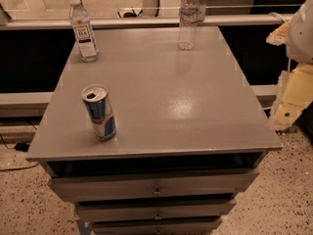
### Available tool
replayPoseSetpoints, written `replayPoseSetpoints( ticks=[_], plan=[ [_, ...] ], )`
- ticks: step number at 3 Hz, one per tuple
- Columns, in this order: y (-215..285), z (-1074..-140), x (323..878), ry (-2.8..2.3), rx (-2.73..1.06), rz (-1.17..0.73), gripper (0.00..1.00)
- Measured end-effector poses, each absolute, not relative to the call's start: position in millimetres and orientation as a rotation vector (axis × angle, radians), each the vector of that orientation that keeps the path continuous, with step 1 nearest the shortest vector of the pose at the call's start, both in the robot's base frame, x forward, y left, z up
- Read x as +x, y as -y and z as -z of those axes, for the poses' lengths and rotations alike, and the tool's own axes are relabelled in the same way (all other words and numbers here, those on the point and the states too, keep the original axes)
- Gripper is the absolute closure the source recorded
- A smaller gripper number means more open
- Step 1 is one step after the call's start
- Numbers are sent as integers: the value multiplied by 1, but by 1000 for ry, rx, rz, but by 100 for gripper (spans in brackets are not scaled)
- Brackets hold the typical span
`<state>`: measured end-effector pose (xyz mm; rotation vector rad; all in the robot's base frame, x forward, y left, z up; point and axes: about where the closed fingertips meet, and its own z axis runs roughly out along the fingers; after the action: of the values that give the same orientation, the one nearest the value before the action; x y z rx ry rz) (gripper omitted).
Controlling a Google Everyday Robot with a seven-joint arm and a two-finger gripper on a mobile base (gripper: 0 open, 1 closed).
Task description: Pick redbull can
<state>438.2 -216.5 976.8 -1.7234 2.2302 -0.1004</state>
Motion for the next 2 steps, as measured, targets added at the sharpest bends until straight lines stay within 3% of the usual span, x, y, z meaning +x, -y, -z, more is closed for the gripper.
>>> replayPoseSetpoints(
  ticks=[2],
  plan=[
    [211, -973, 441, -2220, -1710, 58, 0]
  ],
)
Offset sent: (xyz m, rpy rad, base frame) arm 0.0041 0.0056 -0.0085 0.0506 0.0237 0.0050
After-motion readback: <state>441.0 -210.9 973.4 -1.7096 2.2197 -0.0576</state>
